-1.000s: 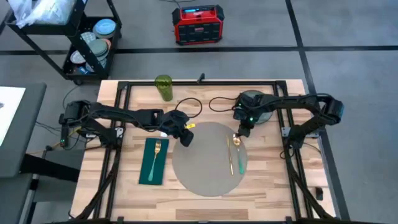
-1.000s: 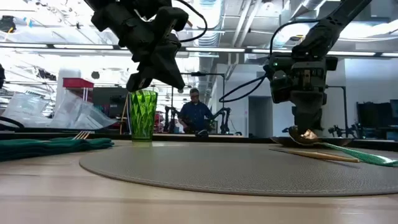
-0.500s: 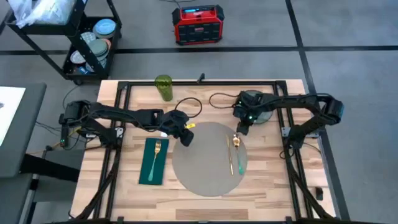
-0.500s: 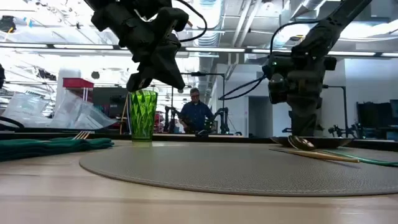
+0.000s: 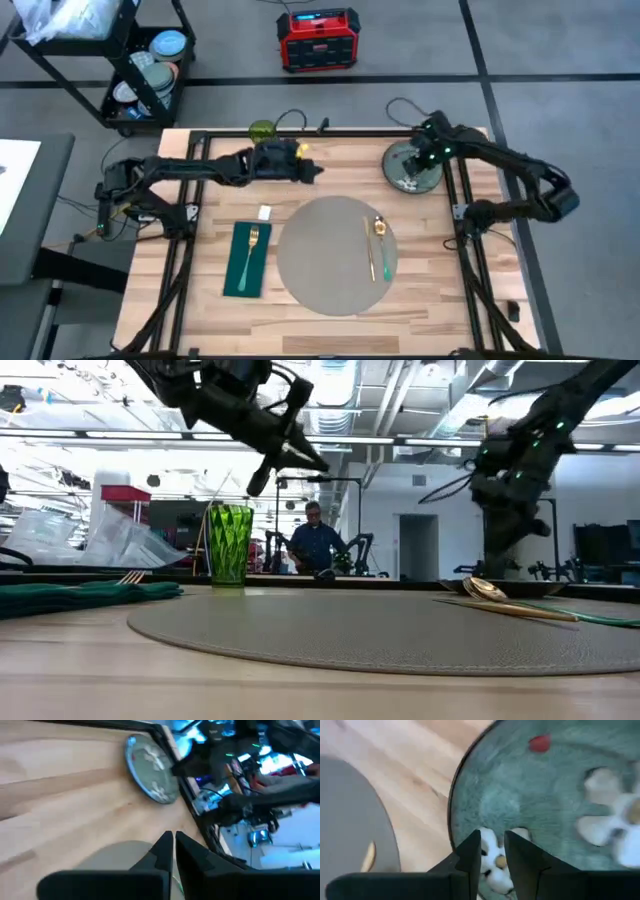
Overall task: Set table place
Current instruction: Put the green plate on the gray table mat
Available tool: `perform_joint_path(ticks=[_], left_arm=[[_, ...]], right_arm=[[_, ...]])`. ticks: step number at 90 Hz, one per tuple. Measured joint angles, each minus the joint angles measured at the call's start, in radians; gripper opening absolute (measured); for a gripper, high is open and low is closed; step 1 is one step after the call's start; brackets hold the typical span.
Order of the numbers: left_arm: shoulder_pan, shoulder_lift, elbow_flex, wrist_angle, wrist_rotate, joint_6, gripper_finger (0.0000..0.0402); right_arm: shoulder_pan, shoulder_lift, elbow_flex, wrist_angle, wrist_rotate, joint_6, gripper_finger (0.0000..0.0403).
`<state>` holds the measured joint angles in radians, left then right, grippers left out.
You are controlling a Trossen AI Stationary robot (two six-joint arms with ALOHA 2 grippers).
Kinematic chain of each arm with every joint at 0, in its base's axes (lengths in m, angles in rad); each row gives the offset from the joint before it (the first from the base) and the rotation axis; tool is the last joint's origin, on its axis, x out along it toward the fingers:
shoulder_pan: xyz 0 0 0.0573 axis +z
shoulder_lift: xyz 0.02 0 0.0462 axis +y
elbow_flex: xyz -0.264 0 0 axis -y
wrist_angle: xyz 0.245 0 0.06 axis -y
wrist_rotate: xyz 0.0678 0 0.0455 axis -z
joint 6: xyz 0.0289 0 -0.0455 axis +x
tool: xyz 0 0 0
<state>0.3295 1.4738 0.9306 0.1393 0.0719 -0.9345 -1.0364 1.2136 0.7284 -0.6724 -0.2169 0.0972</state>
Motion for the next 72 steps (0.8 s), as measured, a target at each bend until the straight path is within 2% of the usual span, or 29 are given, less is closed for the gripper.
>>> perform_joint_path(ticks=[5,17,30,49,65,72], left_arm=[[0.008,0.000,0.000,-0.001,0.010,-0.006,0.0001],[0.008,0.000,0.000,-0.030,0.012,0.008,0.0001],[0.008,0.000,0.000,-0.044,0.055,0.004,0.0001],[0.004,0.000,0.000,-0.090,0.074,0.003,0.0000],[0.004,0.000,0.000,-0.097,0.114,0.021,0.0000],[0.004,0.000,0.000,-0.101,0.116,0.041,0.0000]], right_arm=[[-0.027,-0.005,0.000,-0.032,0.044,0.004,0.0055],[-0.029,0.052,0.000,-0.051,0.049,-0.015,0.0007],[0.016,0.156,-0.001,-0.025,0.123,0.041,0.0001],[0.103,0.283,0.005,-0.034,0.307,0.112,0.0000],[0.225,0.359,0.053,-0.056,0.364,0.139,0.0000],[0.283,0.390,0.118,-0.011,0.312,0.135,0.0000]])
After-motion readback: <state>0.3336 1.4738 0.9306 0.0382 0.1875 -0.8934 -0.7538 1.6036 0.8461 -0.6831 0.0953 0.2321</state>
